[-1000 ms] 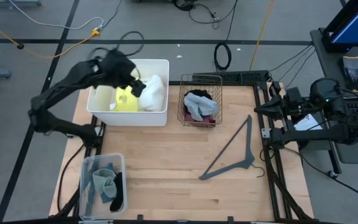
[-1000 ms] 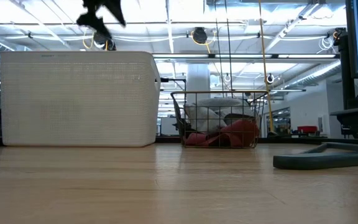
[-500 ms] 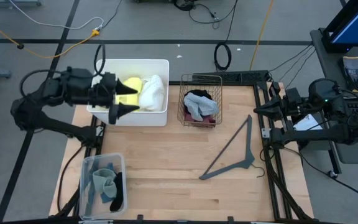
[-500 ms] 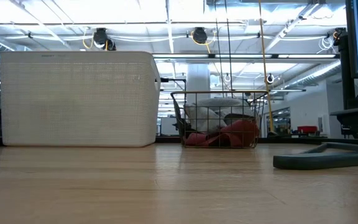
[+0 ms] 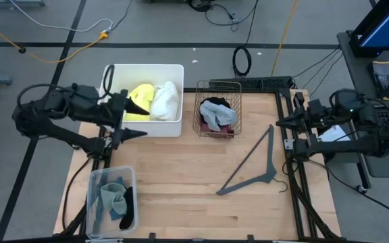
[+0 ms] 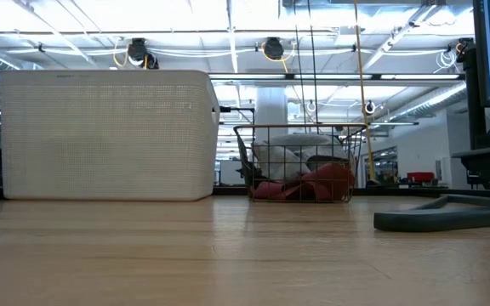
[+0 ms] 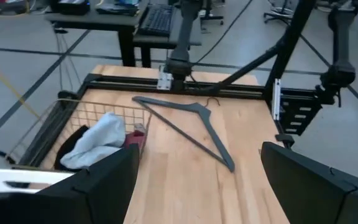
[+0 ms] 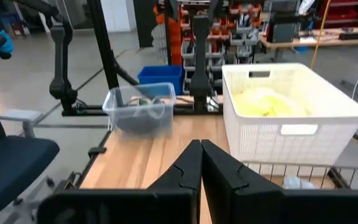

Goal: Pick & Place Cloths
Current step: Return to Home Position

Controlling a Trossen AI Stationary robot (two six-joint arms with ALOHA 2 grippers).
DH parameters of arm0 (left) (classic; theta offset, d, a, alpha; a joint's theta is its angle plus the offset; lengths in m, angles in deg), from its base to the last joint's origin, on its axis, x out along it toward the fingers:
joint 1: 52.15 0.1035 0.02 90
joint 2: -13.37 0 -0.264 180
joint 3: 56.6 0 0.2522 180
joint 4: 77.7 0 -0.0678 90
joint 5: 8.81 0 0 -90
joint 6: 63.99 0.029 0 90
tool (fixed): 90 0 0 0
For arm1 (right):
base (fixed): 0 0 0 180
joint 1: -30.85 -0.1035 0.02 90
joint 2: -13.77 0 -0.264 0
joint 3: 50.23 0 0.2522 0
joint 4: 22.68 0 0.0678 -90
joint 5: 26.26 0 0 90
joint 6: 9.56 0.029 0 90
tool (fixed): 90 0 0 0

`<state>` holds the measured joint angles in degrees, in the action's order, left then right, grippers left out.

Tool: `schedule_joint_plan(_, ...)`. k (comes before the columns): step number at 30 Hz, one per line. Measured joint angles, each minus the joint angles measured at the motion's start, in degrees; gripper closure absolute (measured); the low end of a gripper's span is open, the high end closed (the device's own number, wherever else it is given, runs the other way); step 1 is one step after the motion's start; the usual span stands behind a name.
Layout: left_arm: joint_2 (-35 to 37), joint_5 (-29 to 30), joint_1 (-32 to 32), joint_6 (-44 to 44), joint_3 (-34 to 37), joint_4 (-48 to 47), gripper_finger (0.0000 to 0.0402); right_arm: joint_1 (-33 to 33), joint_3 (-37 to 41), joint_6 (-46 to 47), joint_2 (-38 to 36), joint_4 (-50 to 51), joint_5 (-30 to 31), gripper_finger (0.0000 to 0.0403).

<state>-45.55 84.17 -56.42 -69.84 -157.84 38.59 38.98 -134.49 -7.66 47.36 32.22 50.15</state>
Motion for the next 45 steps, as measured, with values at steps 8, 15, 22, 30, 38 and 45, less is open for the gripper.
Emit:
schedule_joint_plan(8,7.33,0.00,-3.12,-0.51,21.87,19.25,0.0062,0.00,3.01,-0.96,-2.78,2.12,0.14,0.0399)
schedule_joint_plan(15,18.47,0.06,-6.30,-0.32,41.49,35.68,0.0062,0.00,9.99,-0.82,-8.65,0.40,0.18,0.0398)
schedule_joint_plan(22,26.87,1.00,-10.55,2.33,56.11,44.98,0.0062,0.00,15.68,-0.46,-17.42,0.29,0.46,0.0399)
schedule_joint_plan(30,33.77,9.24,-15.79,0.79,68.86,57.27,0.0062,0.03,19.54,1.81,-27.73,1.34,7.77,0.0399)
schedule_joint_plan(38,36.49,14.12,-20.28,1.37,73.86,59.99,0.0062,0.03,23.85,4.86,-33.36,2.73,7.61,0.0399)
schedule_joint_plan(45,36.48,13.91,-22.98,1.11,78.09,65.67,0.0062,0.03,27.25,5.62,-32.79,4.04,7.63,0.0399)
